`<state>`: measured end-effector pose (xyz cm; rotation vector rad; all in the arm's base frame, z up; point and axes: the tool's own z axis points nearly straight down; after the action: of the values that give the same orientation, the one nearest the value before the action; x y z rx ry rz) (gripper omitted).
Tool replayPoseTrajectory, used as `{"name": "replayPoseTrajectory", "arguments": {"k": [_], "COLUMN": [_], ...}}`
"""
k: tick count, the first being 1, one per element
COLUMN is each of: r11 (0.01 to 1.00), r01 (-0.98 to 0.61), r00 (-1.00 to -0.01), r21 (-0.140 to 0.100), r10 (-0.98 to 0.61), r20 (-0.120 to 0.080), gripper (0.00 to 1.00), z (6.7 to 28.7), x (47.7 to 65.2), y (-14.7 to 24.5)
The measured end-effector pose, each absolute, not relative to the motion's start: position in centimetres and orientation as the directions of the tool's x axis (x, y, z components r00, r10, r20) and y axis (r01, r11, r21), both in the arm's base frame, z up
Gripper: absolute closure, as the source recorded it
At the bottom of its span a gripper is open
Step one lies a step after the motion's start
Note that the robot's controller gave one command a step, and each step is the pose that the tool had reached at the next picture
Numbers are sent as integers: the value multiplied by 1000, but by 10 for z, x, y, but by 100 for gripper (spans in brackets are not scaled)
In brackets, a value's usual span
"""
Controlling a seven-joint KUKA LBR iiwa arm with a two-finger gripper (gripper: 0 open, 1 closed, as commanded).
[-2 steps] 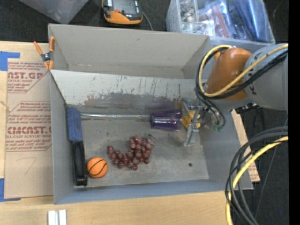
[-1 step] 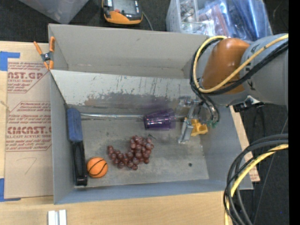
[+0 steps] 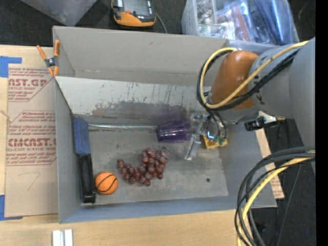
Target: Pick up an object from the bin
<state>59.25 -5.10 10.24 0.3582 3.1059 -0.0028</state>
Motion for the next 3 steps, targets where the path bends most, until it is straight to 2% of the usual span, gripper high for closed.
{"name": "replayPoseTrajectory", "arguments": {"k": [1,2,3], "r11": [974,957,953], "r01": [225,290,304], "r00": [-974,-957,-952], "r21": [0,3,3], "r10": [225,290,304], "r20": [-23,-22,-22], "gripper": [0,100,100], "z": [72,71,71], "x": [591,588,587], "y": [-21,-23,-23]}}
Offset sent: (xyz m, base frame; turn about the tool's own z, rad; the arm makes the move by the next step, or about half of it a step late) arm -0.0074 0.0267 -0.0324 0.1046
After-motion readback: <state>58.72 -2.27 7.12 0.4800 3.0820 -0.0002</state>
